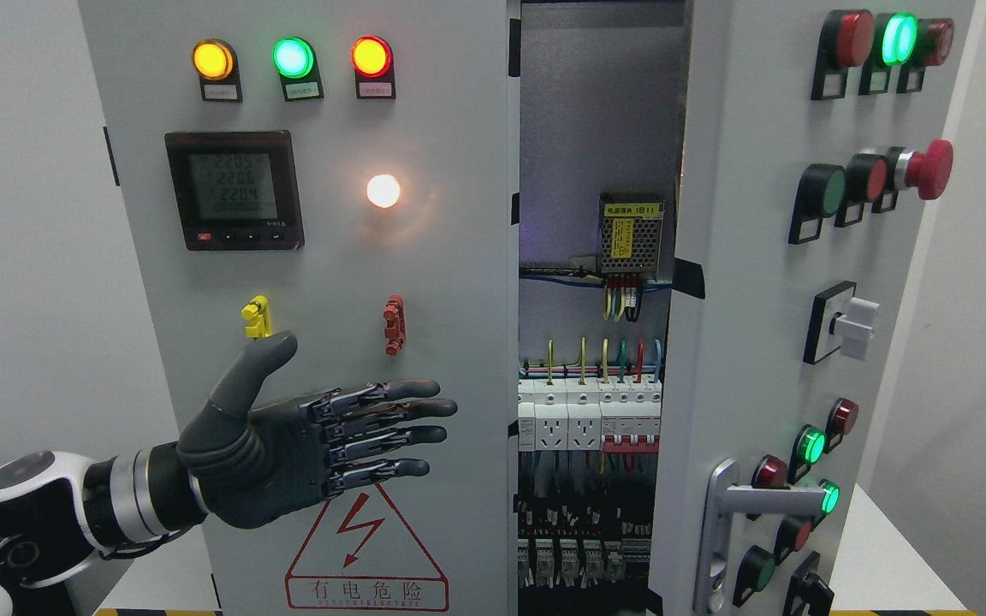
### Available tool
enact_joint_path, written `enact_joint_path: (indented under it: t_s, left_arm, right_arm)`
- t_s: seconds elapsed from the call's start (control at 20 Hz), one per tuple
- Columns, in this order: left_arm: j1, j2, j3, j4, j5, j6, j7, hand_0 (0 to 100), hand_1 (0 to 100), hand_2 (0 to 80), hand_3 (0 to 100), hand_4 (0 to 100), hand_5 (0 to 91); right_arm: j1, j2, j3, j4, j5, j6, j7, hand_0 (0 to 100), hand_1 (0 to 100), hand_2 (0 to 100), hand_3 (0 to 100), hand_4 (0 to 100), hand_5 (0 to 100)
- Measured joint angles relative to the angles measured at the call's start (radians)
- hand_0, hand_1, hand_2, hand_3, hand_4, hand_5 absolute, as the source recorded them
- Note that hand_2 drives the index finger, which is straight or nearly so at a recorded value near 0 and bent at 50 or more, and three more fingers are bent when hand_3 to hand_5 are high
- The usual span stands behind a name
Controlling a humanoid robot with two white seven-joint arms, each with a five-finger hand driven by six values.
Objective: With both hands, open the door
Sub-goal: 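Raise the left hand toward the gap beside the ajar door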
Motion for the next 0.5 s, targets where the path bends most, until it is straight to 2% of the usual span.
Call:
enact_joint_path:
  t_s: [0.25, 0.5]
  left_arm:
    - [-0.02, -0.081, 0.003, 0.006, -0.002, -0.003, 0.068, 0, 0, 0.0, 0, 4, 0.0]
    - [-0.047, -0.158, 0.008, 0.009, -0.003, 0.007, 0.111, 0, 0, 0.0, 0, 4, 0.0]
  right_arm:
    - [0.0, 0.0, 0.0, 0.0, 0.0, 0.0, 0.0, 0, 0, 0, 0, 0, 0]
    - [0.0, 0.0, 0.0, 0.0, 0.0, 0.0, 0.0, 0, 0, 0, 0, 0, 0]
